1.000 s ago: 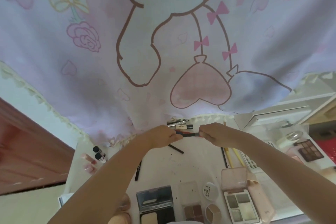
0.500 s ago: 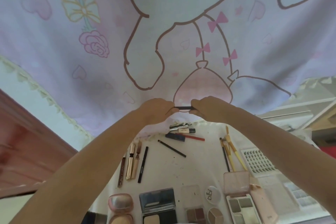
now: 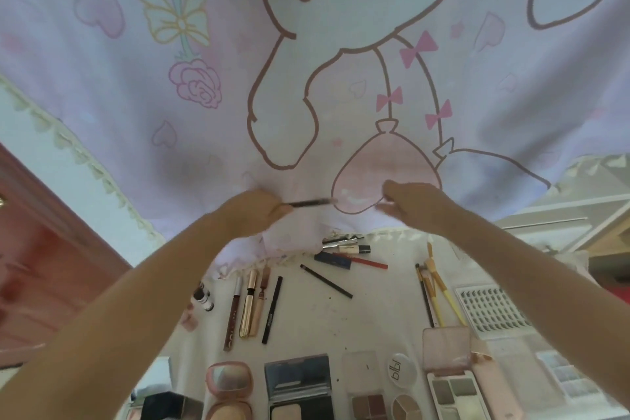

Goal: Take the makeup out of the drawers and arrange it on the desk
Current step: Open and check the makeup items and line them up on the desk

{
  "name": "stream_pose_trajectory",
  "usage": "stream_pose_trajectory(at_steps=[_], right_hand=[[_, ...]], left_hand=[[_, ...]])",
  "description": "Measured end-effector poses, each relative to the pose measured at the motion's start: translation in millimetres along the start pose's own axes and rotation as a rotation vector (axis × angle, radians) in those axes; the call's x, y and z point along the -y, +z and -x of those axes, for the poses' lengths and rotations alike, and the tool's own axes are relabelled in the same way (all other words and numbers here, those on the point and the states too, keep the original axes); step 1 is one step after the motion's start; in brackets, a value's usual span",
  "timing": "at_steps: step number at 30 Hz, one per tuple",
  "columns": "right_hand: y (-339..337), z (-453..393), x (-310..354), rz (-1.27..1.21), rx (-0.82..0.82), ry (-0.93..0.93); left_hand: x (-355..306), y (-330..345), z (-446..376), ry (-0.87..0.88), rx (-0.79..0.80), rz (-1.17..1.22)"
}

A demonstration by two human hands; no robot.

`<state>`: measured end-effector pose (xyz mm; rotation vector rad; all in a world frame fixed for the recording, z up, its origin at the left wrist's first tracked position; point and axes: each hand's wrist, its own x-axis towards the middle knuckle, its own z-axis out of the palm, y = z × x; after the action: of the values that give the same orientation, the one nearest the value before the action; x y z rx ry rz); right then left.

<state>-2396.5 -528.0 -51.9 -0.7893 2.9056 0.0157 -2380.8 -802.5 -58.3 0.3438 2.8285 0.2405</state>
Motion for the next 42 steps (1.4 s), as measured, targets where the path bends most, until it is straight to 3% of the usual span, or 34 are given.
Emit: stream_pose_trajectory(at_steps=[4, 8, 12, 13, 15, 17, 19, 22, 24, 36, 42], right_hand=[[3, -19, 44, 0.049, -0.001, -0.117], [10, -30, 47, 0.047, -0.040, 0.000], [10, -35, 46, 0.145, -0.178, -0.036], [9, -30, 33, 0.144, -0.169, 0.004], [6, -11, -14, 0.022, -0.165, 0.285], [-2, 16, -53, -0.070, -0.292, 0.522], [-10, 11, -48, -0.078, -0.351, 0.468], [-7, -14, 2, -0.102, -0.208, 0.228], [2, -25, 19, -0.160, -0.152, 0.164], [25, -35, 23, -0.560, -0.271, 0.122], [25, -27, 28, -0.500, -0.010, 0.063]], left_hand=[[-43, 3, -12, 0.120, -0.042, -0.163], [-47, -6, -11, 0.144, -0.099, -0.308], [-59, -9, -13, 0.195, -0.077, -0.222], [-51, -12, -9, 0.155, -0.056, -0.173], [-10, -19, 3, -0.012, -0.043, -0.108], [32, -26, 18, -0.181, -0.068, -0.153], [34, -25, 13, -0.156, -0.077, -0.150], [-15, -9, -11, 0.025, -0.062, -0.050], [-29, -1, -22, 0.082, -0.067, -0.065], [-23, 19, -18, 0.032, -0.067, 0.127], [-22, 24, -18, 0.046, -0.025, 0.133]])
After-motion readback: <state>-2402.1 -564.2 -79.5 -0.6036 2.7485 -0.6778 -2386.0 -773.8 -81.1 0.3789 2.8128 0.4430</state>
